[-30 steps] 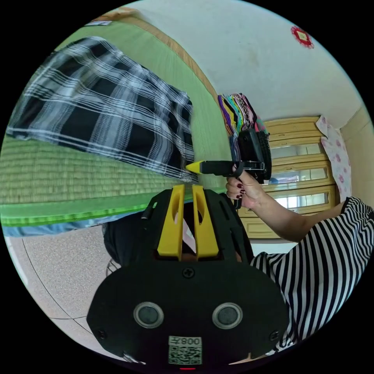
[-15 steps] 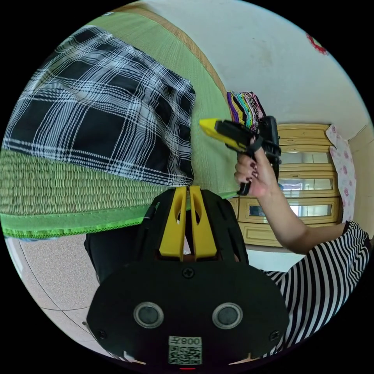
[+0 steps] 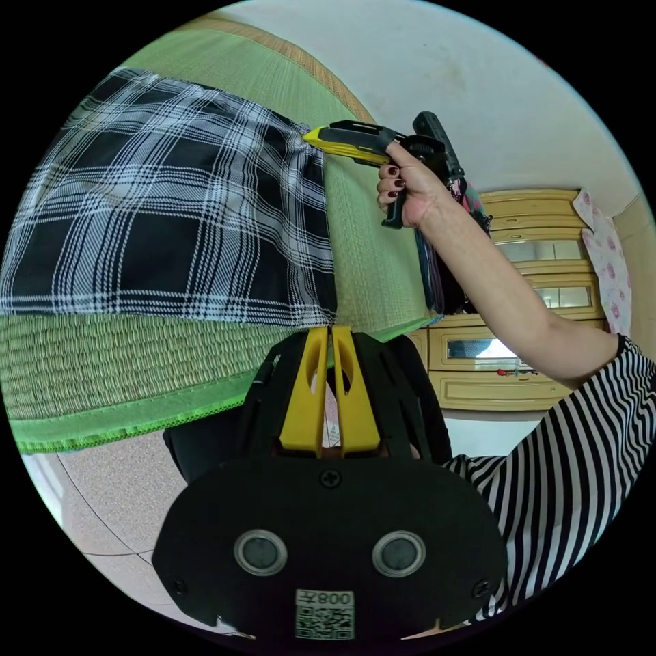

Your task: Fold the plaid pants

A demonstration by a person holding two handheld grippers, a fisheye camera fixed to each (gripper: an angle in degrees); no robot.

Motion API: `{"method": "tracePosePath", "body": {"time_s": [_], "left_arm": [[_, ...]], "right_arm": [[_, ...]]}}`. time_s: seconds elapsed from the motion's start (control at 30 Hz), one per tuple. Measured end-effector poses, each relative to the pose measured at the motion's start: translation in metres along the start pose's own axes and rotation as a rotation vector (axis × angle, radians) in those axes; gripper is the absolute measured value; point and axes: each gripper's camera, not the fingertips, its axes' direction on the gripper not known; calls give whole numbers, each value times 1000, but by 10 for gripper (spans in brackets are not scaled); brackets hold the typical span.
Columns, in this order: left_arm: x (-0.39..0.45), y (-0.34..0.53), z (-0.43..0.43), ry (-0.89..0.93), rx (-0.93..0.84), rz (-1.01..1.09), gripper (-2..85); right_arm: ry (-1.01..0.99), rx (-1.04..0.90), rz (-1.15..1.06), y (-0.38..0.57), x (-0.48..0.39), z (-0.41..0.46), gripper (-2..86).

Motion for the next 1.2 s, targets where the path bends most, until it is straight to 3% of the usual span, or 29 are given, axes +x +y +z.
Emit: {"method": "tracePosePath", "body": {"time_s": [0.53, 0.8, 1.2], "left_arm": [[7, -3, 13, -9, 26, -12, 22], [4, 3, 15, -17, 65, -31, 60], [-17, 9, 10, 46, 81, -77, 10]], "right_arm": [[-91, 65, 65, 42, 27, 51, 1], [-278, 9, 56, 150, 53, 79, 7], [-578, -88, 212, 252, 76, 162, 75]]}}
